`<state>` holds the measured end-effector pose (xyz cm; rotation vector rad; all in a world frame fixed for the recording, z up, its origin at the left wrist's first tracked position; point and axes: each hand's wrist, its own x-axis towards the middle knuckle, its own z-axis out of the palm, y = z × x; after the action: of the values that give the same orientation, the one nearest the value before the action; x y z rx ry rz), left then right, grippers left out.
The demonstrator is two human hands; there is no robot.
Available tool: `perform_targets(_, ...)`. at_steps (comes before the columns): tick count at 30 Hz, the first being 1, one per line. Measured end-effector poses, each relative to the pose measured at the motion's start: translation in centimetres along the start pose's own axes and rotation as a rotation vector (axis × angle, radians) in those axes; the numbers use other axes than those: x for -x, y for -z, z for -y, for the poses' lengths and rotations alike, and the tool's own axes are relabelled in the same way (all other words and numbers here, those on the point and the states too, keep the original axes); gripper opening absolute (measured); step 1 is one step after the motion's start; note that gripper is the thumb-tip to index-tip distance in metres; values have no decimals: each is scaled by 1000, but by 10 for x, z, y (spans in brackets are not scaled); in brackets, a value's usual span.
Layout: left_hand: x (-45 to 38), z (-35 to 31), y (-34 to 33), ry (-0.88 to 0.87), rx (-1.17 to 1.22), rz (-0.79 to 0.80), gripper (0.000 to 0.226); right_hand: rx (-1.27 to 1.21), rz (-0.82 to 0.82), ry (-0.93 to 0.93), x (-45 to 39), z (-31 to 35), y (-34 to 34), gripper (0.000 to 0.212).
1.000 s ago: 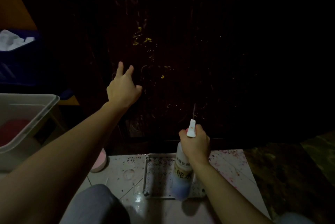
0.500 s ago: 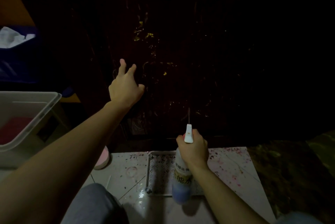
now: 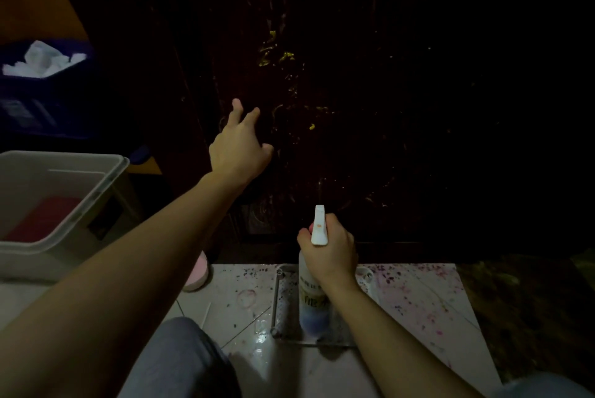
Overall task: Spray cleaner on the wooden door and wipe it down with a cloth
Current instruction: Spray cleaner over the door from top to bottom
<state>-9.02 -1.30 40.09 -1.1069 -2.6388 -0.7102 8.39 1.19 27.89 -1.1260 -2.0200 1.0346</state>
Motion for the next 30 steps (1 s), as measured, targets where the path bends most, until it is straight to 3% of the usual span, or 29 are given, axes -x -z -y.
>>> perform_targets(8, 7, -2, -5, -6, 16, -28, 70, -144, -7, 61, -11, -4, -1, 22)
perform_targets(16, 21, 0, -21, 3, 57, -68, 69, -151, 50, 61, -18, -20, 3, 40)
perform_targets(21, 26, 6, -41, -11, 57, -69, 68, -116, 98, -9, -31, -63, -4, 57)
perform_targets(30, 19, 14, -65, -58, 54, -139, 70, -46, 152, -148, -45, -148, -45, 65)
